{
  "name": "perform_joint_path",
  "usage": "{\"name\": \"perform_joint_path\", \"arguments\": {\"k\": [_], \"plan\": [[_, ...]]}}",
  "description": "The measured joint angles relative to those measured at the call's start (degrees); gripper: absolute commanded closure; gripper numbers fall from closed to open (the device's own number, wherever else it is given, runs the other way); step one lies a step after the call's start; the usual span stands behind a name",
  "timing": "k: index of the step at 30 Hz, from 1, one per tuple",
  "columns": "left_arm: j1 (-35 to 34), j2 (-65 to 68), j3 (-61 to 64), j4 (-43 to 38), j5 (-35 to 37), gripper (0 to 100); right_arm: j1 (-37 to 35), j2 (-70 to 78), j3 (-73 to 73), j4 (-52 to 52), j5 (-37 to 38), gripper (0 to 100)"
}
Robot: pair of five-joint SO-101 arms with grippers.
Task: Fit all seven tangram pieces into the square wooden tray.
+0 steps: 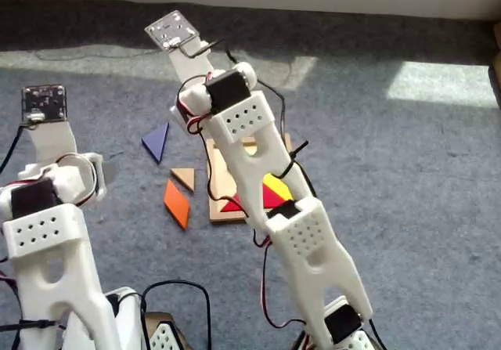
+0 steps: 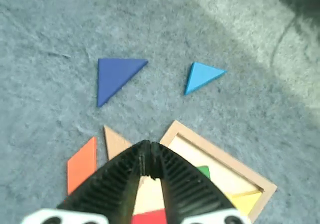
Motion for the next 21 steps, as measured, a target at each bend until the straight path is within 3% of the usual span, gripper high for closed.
{"name": "perform_joint_path", "arguments": {"k": [10,21], "plan": [[11.78,22.68,-20.04,5.89,-2.02,72,0.53,-37.89,49.41,0.00,0.00,99.5],[22.24,54.77,-51.34,10.81,-3.96,68,16.88,-59.08,75.69,-3.52,0.00,99.5]]}}
